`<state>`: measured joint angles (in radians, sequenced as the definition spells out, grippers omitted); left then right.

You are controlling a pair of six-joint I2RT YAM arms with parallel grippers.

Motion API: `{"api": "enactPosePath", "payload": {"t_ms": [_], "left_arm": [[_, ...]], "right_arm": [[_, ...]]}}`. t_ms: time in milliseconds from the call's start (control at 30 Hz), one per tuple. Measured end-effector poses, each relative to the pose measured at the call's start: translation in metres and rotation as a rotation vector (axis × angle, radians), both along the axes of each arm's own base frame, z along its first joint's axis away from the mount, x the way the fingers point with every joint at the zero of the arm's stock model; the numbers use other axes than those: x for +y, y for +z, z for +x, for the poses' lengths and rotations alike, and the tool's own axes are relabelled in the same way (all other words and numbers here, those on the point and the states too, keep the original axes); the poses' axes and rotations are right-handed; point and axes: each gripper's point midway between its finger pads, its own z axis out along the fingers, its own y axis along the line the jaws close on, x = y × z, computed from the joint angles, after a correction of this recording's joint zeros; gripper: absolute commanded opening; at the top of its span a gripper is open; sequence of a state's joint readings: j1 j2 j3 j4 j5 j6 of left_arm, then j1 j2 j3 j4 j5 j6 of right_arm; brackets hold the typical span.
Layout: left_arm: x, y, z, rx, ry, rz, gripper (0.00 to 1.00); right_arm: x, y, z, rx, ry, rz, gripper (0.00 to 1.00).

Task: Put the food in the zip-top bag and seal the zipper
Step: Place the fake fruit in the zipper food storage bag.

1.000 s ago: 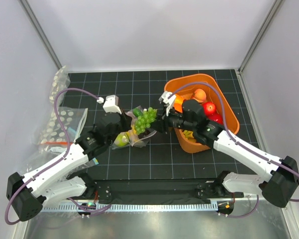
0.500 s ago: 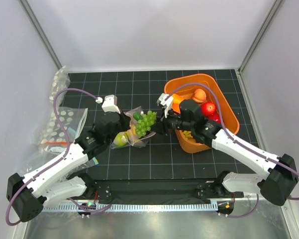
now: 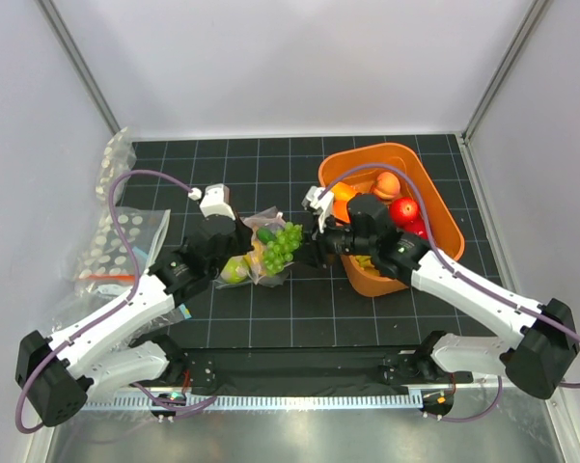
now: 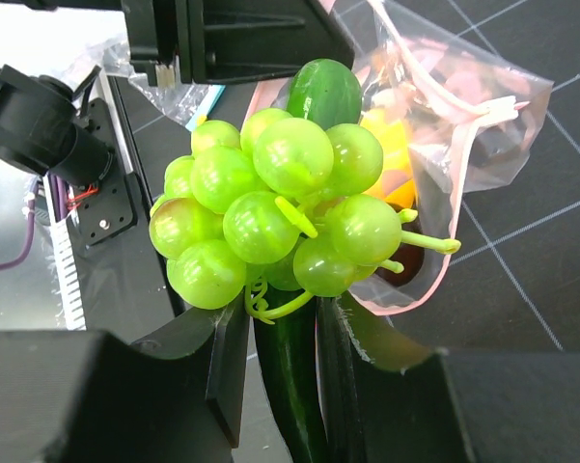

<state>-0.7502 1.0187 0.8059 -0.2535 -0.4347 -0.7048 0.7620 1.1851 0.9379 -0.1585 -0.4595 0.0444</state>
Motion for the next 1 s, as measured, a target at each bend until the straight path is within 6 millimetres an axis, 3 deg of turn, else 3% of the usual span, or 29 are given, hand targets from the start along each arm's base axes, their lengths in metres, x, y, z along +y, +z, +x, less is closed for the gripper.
{"api": "enactPosePath", "payload": {"t_ms": [233, 400, 600, 867, 1000], "left_arm": [[-0.002, 0.001, -0.001, 0.000, -0.014, -0.008, 0.01], [-0.015, 0.010, -0.004, -0.015, -0.076, -0.056, 0.00], [-0.028, 0.011, -0.009, -0.007, -0.139, -0.077, 0.00], [-0.045, 0.009, -0.018, 0.007, -0.212, -0.097, 0.00], [-0.048, 0.009, -0.020, 0.012, -0.226, -0.105, 0.00]], "right_arm": [[0.004, -0.025, 0.009, 0.060, -0.024, -0.064, 0.25], [0.010, -0.044, 0.018, 0.124, -0.053, -0.107, 0.25], [0.005, -0.044, 0.029, 0.174, -0.113, -0.091, 0.25], [-0.012, -0.047, 0.058, 0.216, -0.262, -0.085, 0.22], [-0.010, -0.048, 0.059, 0.207, -0.288, -0.094, 0.22]]}}
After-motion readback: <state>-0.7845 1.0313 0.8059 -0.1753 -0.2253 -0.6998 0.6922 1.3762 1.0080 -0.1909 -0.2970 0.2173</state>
